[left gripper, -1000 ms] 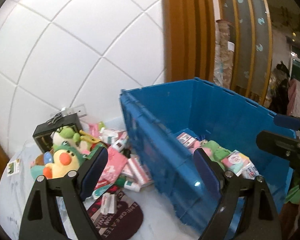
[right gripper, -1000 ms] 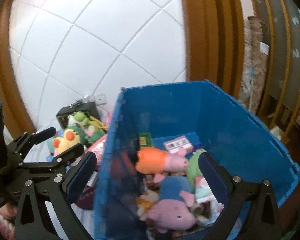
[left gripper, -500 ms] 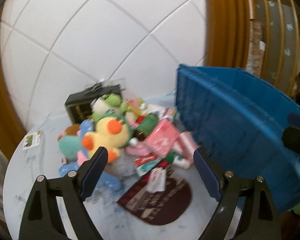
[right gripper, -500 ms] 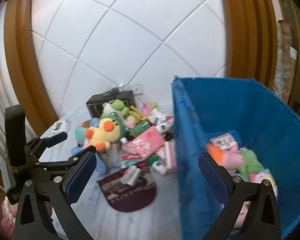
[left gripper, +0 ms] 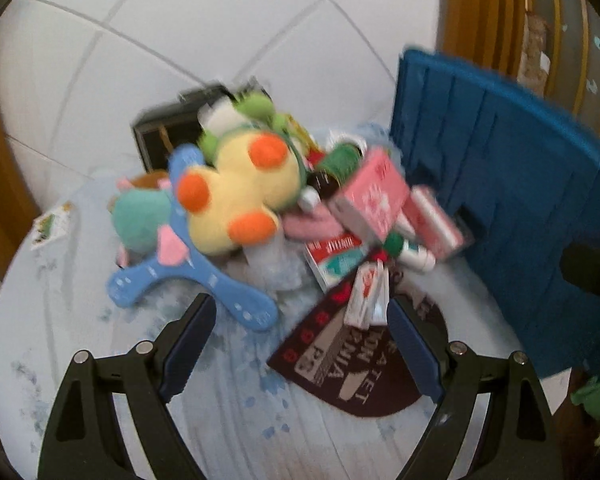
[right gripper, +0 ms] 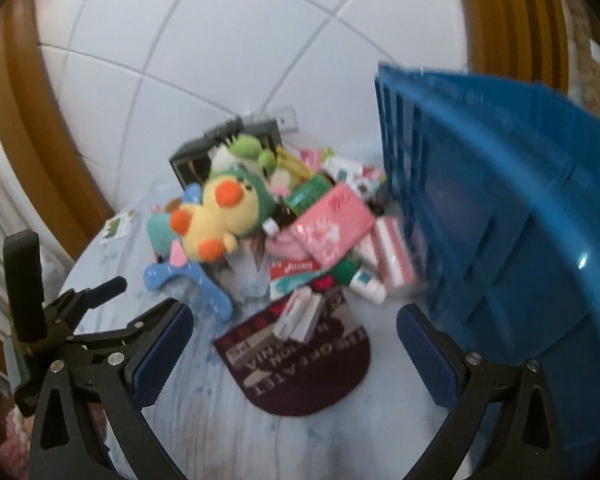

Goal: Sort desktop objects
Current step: 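Return both grippers from the blue bin to the pile, then grasp the white-red ointment box with the left gripper while the right gripper grasps a white medicine box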

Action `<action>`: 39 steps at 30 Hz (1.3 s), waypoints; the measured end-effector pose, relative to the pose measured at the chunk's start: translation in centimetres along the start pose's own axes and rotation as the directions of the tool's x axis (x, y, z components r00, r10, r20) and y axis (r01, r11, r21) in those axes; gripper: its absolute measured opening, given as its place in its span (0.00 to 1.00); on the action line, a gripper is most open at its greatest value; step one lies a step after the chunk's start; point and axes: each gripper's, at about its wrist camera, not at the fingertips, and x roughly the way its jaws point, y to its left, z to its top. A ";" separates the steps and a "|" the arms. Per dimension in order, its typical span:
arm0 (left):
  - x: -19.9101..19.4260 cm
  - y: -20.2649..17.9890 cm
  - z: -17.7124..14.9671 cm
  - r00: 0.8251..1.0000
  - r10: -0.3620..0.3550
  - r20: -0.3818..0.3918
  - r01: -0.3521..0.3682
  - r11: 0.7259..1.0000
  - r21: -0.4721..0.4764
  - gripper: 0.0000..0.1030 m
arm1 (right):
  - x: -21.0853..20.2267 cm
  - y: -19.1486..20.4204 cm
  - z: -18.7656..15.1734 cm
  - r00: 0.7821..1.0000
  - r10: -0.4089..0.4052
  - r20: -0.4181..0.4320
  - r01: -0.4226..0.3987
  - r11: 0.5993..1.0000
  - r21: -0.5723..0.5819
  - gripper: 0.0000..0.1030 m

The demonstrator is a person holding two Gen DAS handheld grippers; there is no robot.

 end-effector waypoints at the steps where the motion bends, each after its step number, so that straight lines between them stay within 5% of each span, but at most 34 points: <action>1: 1.1 -0.2 -0.4 1.000 -0.012 -0.022 0.012 1.000 0.007 0.85 | 0.9 -0.1 -0.5 1.000 -0.009 -0.011 0.009 1.000 0.015 1.00; 13: 11.7 -3.0 -1.2 0.974 -0.092 -0.206 0.108 0.992 0.066 0.66 | 10.6 -4.0 -3.3 0.983 -0.046 -0.178 0.073 0.987 0.146 0.98; 17: 15.0 -4.6 -1.1 0.962 -0.110 -0.251 0.143 0.983 0.115 0.58 | 12.9 -5.2 -3.1 0.974 -0.043 -0.221 0.080 0.984 0.162 0.61; 19: 16.6 -5.2 -1.3 0.955 -0.112 -0.274 0.154 0.979 0.134 0.50 | 13.8 -5.6 -3.1 0.970 -0.040 -0.241 0.083 0.982 0.169 0.57; 21: 17.2 -4.9 -1.2 0.949 -0.158 -0.273 0.193 0.975 0.106 0.31 | 14.6 -5.9 -3.2 0.966 -0.038 -0.256 0.084 0.981 0.174 0.56; 35: 18.3 -2.8 -1.2 0.946 -0.140 -0.292 0.173 0.981 0.092 0.30 | 21.8 -4.1 -3.6 0.920 0.060 -0.388 0.000 0.988 0.153 0.51; 39: 18.4 -2.8 -1.3 0.945 -0.145 -0.292 0.178 0.980 0.089 0.25 | 23.0 -3.6 -3.4 0.914 0.080 -0.397 -0.025 0.990 0.142 0.41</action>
